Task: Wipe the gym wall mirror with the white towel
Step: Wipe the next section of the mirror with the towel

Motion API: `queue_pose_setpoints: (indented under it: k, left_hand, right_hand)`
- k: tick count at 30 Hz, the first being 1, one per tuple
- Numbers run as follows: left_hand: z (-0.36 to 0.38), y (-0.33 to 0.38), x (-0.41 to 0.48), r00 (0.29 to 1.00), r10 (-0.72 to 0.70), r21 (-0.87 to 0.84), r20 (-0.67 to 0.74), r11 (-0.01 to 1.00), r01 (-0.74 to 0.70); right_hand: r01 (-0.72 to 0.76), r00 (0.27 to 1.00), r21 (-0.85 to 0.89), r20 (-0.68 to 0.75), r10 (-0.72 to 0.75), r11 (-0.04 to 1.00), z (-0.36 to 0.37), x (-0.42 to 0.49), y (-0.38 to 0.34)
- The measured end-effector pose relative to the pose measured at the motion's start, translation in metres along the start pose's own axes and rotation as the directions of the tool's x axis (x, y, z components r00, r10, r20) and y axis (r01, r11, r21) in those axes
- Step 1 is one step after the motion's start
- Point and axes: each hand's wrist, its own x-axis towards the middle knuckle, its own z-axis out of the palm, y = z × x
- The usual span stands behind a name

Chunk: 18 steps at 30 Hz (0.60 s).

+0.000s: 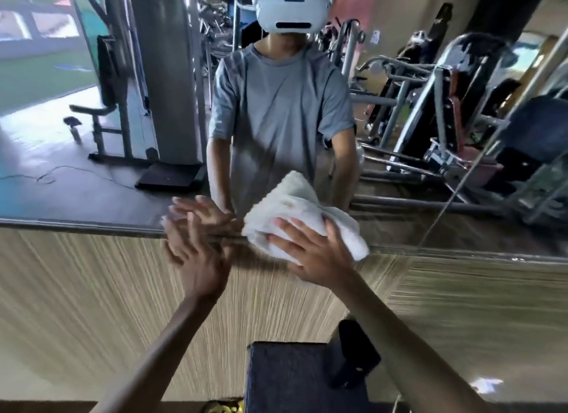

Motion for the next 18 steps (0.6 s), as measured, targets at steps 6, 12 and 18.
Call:
queue_pose_setpoints:
  k: [6, 12, 18]
  left_hand:
    - [0.035, 0.056, -0.005, 0.899, 0.437, 0.168, 0.028, 0.885, -0.435]
    - [0.049, 0.089, 0.013, 0.714, 0.698, 0.275, 0.062, 0.675, -0.684]
    - [0.051, 0.085, 0.015, 0.703, 0.711, 0.302, 0.017, 0.666, -0.682]
  right_hand:
    - [-0.674, 0.738, 0.036, -0.007, 0.675, 0.738, -0.009, -0.081, 0.073]
    - [-0.946, 0.106, 0.291, -0.148, 0.983, 0.145, -0.012, -0.032, 0.074]
    - [-0.886, 0.319, 0.308, -0.137, 0.938, 0.346, -0.005, 0.015, 0.013]
